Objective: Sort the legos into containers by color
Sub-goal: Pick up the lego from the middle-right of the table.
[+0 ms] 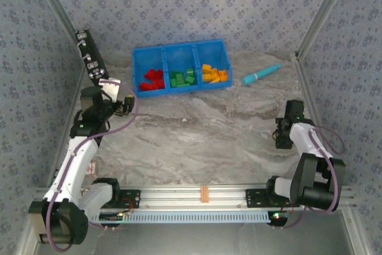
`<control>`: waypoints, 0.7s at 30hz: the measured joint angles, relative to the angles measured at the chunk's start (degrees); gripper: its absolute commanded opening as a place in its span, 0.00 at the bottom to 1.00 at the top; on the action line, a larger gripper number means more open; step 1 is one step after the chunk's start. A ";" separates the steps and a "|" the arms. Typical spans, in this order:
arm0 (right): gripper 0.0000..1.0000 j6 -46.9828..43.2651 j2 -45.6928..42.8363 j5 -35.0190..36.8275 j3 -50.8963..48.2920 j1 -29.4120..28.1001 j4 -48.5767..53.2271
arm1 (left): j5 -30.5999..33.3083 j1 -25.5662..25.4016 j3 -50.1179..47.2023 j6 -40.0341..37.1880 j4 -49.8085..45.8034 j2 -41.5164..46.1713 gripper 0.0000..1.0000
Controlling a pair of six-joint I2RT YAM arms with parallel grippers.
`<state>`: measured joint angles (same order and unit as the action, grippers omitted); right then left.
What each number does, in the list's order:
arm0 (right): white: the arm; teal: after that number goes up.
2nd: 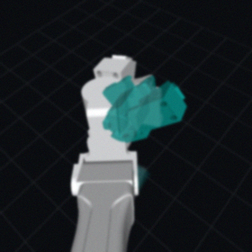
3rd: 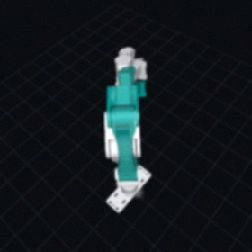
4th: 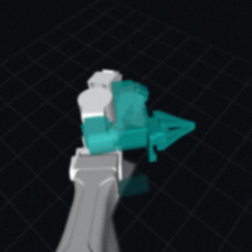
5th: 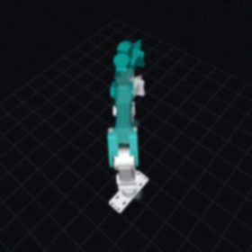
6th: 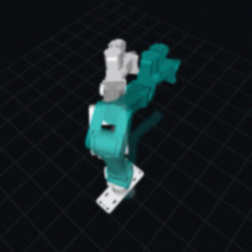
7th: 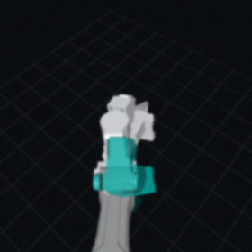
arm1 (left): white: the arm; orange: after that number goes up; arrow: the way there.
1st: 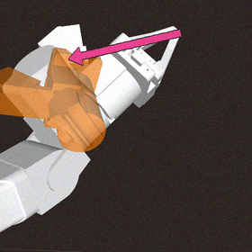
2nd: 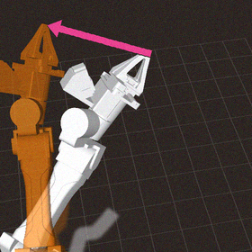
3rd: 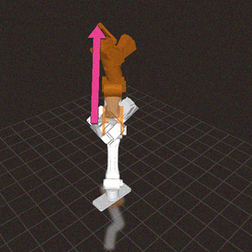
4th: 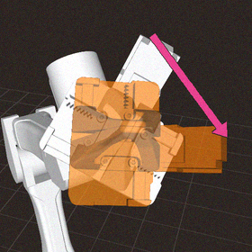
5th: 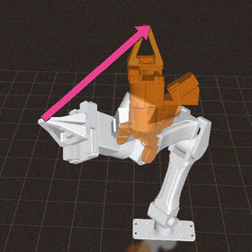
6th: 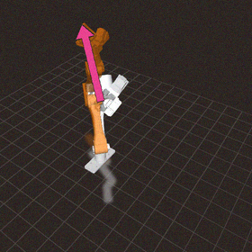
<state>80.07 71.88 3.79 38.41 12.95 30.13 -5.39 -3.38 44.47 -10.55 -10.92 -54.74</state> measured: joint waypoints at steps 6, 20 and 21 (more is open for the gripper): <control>0.81 -0.11 0.39 -0.07 0.02 2.05 0.55 | 0.00 0.02 0.00 -0.44 -0.11 0.00 0.91; 0.82 -1.36 10.58 -3.04 4.94 4.55 -2.01 | -0.22 0.02 0.11 -1.03 -1.27 -0.02 0.94; 0.80 -1.55 11.96 -3.41 5.62 4.55 -2.01 | -0.26 0.02 0.17 -1.05 -1.36 -0.04 0.94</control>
<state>78.52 83.83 0.38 44.03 17.50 28.12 -5.65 -3.36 44.64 -11.60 -12.27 -54.78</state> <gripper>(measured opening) 0.816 0.937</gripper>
